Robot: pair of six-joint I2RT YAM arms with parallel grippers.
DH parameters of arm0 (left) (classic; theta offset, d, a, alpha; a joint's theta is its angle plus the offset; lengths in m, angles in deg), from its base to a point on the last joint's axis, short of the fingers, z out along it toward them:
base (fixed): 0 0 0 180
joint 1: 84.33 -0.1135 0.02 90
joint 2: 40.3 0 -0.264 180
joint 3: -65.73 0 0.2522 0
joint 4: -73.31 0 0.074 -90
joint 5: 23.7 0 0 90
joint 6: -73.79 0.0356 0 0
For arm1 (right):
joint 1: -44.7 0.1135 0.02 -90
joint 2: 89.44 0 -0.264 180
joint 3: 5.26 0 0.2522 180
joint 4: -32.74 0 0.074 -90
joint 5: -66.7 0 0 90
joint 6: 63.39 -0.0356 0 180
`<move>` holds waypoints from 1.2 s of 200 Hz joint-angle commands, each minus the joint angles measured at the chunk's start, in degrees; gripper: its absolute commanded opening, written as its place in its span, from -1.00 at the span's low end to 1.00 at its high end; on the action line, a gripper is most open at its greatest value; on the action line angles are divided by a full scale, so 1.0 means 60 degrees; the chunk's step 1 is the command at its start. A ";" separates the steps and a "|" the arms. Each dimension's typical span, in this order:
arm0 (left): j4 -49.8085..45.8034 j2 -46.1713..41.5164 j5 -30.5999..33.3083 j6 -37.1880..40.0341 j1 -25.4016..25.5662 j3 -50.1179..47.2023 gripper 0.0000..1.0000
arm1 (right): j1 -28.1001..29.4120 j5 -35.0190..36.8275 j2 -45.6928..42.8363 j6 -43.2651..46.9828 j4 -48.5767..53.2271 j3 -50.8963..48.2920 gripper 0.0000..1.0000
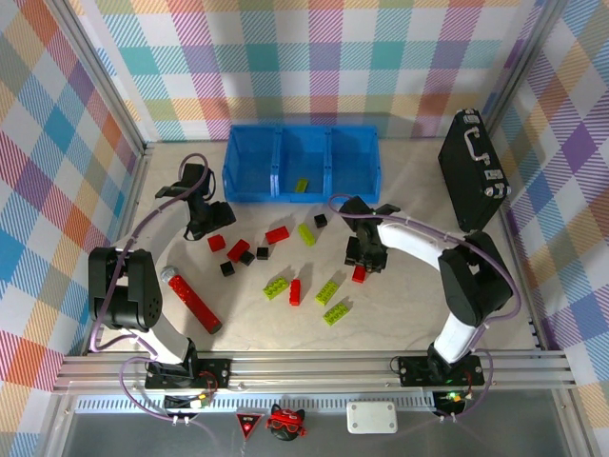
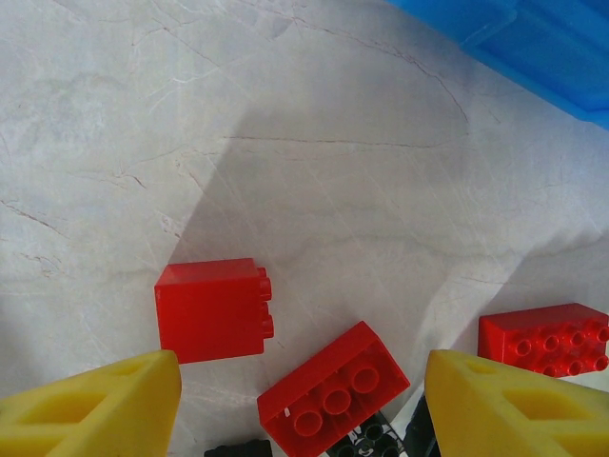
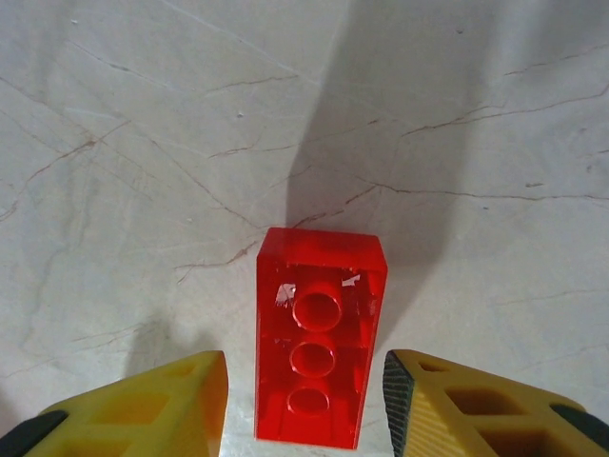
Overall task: Sort the legos into containers by color
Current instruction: Pick up the lego from the center of the table.
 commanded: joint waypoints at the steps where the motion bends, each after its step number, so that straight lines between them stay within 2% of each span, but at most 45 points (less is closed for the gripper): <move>1: -0.0098 0.0024 0.0106 0.0019 0.0117 0.0011 0.37 | 0.0080 -0.0037 0.0204 0.0002 0.0079 -0.0060 -0.02; 50: -0.0062 0.0047 0.0150 -0.0005 0.0125 -0.0055 0.38 | 0.0080 0.0008 0.0552 0.0082 -0.0145 -0.0202 -0.03; 105: -0.0042 -0.0024 0.0249 0.0004 0.0117 -0.0055 0.37 | 0.0080 0.0175 0.0460 0.0127 -0.0089 -0.0198 -0.21; 157: -0.0055 -0.0110 0.0257 -0.0014 0.0113 -0.0120 0.37 | 0.0066 0.0379 0.0097 0.0293 0.0299 0.0126 -0.24; 195: -0.0069 -0.0267 0.0257 -0.0013 0.0124 -0.0200 0.37 | -0.0182 0.0475 0.0233 0.0867 0.0430 0.0992 -0.24; 240: -0.0270 -0.0527 0.0359 0.0082 0.0114 -0.0303 0.37 | -0.0797 0.0594 0.0994 0.1870 0.0778 0.3091 -0.25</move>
